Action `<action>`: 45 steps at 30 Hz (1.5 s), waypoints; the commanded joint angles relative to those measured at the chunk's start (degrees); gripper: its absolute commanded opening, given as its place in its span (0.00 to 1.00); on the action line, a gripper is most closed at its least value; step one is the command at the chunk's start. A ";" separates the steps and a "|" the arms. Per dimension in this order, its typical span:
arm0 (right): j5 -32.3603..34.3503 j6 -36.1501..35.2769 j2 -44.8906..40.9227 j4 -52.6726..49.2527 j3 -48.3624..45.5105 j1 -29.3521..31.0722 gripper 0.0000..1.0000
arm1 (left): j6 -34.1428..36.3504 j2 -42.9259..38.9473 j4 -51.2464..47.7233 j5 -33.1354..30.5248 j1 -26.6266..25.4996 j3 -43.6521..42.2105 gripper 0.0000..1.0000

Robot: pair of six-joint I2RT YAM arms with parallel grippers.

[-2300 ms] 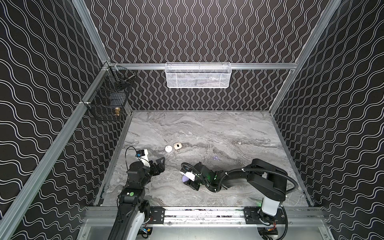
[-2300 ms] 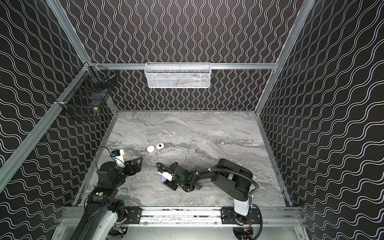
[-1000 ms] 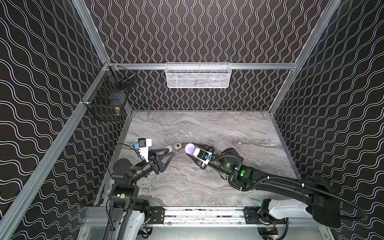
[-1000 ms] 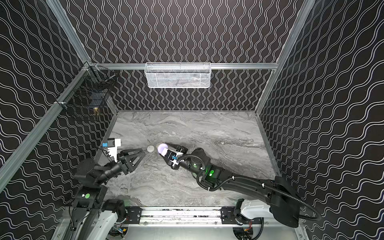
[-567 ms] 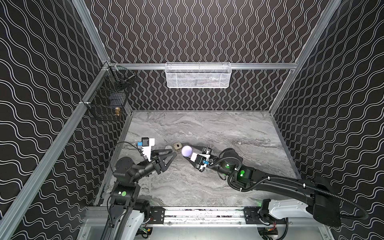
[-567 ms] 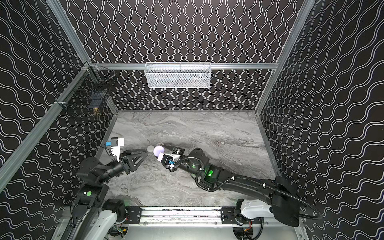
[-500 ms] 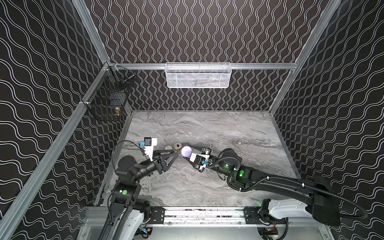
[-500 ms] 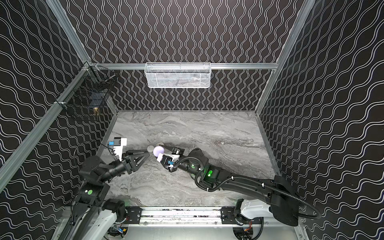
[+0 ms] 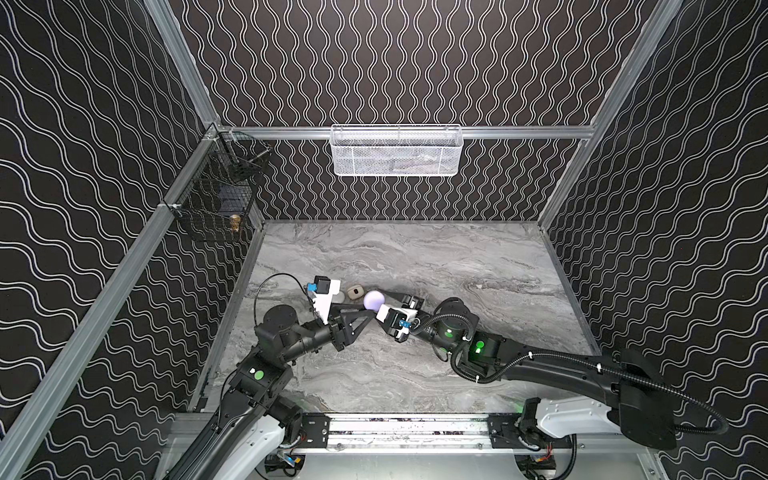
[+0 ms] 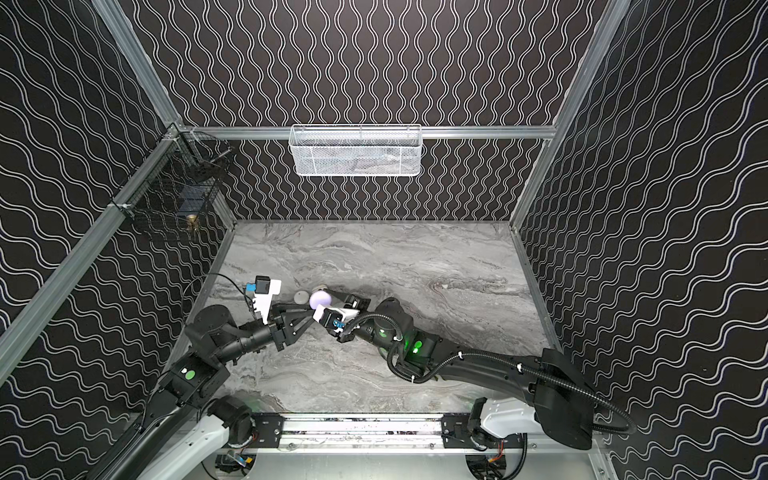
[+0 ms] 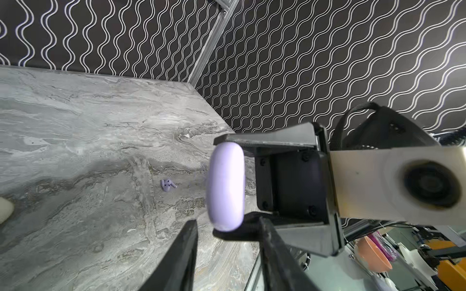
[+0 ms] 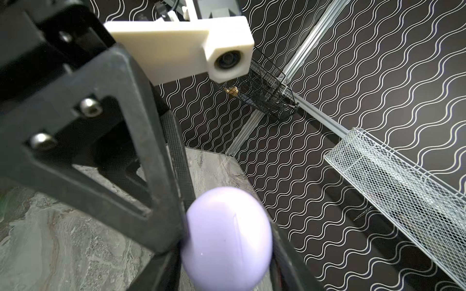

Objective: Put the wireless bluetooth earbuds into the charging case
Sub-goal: 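Lift the lavender case toward the left gripper while the left gripper reaches to meet it, then close the left gripper on the lavender case while the right gripper opens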

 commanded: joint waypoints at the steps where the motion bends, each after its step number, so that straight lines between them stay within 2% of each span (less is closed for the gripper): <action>1: -1.46 -0.47 -0.80 3.37 -0.86 0.10 0.23 | 1.45 0.17 0.83 -1.02 -0.09 0.79 0.43; 8: -3.71 0.20 -1.22 2.57 -0.39 0.19 0.23 | 1.23 0.38 1.80 -0.23 -0.09 0.83 0.49; 20: -4.19 0.49 1.30 3.72 1.41 0.55 0.23 | 0.05 0.61 3.55 1.17 -0.02 0.45 0.42; 24: -3.86 0.24 1.91 3.89 1.85 0.66 0.23 | 0.20 0.41 3.52 0.97 -0.16 0.34 0.36; 30: -4.59 0.09 2.45 3.72 2.31 0.72 0.23 | 0.47 0.52 3.43 0.92 -0.15 0.36 0.35; 34: -4.48 -0.12 2.94 3.99 2.66 0.79 0.23 | 0.49 0.06 3.43 0.97 -0.04 0.06 0.27; 37: -4.60 -0.10 2.85 3.95 2.69 0.80 0.25 | 0.49 -0.06 3.64 0.76 -0.05 -0.16 0.14; 39: -4.97 0.22 2.36 4.47 2.12 0.79 0.30 | 0.45 0.24 4.15 0.88 -0.08 -0.34 0.10; 40: -5.24 0.35 1.98 4.66 1.77 0.79 0.35 | 0.43 0.40 4.59 1.16 -0.08 -0.34 0.08; 42: -5.54 1.10 1.02 5.50 0.73 0.81 0.58 | 0.25 0.98 5.81 1.51 -0.13 -0.80 0.02; 45: -4.33 2.70 -1.24 5.72 -1.61 0.76 0.70 | 2.07 1.91 9.68 0.76 -0.08 -2.53 0.00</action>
